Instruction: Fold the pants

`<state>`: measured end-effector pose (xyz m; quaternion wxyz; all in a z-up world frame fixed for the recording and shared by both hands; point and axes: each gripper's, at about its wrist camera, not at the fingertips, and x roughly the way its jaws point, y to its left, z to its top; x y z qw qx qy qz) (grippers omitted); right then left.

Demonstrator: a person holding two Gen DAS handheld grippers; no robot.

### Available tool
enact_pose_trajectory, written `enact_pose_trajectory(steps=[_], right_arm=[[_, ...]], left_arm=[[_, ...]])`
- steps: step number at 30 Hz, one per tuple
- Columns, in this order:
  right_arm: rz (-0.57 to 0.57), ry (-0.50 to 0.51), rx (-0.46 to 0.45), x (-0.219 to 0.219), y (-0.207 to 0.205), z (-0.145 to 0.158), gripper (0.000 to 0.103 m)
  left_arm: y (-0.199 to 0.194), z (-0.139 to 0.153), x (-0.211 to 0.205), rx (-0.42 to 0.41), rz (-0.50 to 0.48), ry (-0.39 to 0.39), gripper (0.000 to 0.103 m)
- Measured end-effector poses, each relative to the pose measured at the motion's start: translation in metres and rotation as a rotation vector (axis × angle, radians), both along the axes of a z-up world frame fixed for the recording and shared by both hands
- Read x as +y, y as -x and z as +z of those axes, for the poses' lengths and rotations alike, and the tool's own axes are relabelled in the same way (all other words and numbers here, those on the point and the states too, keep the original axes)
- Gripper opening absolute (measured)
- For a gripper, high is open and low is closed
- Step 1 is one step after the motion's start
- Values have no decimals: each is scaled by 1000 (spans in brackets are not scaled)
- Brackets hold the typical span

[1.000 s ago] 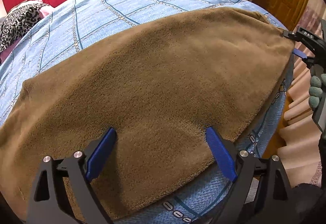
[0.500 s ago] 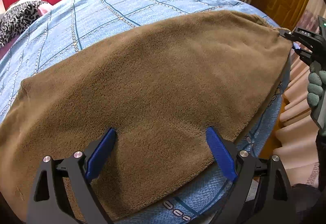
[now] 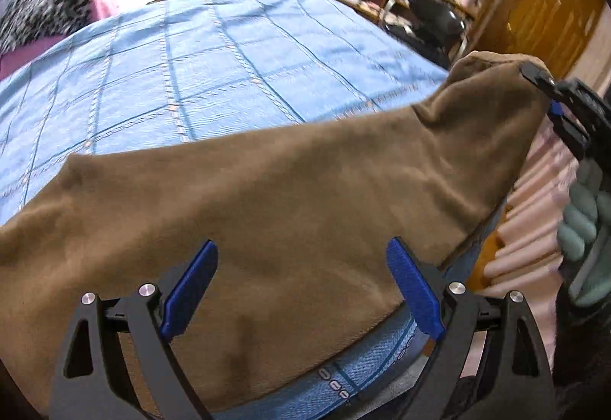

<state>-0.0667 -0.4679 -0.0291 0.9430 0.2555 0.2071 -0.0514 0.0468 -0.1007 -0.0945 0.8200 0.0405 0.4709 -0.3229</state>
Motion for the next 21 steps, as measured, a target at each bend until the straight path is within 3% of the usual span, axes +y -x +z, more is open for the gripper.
enact_pose_trajectory(steps=[5, 9, 21], right_arm=[[168, 57, -38, 65, -20, 24, 27], [298, 110, -27, 122, -34, 25, 27], [579, 304, 142, 260, -58, -42, 27]], left_arm=[[-19, 9, 39, 43, 101, 101, 89], [-27, 14, 71, 37, 174, 138, 89], [-34, 1, 145, 107, 289, 241, 89]])
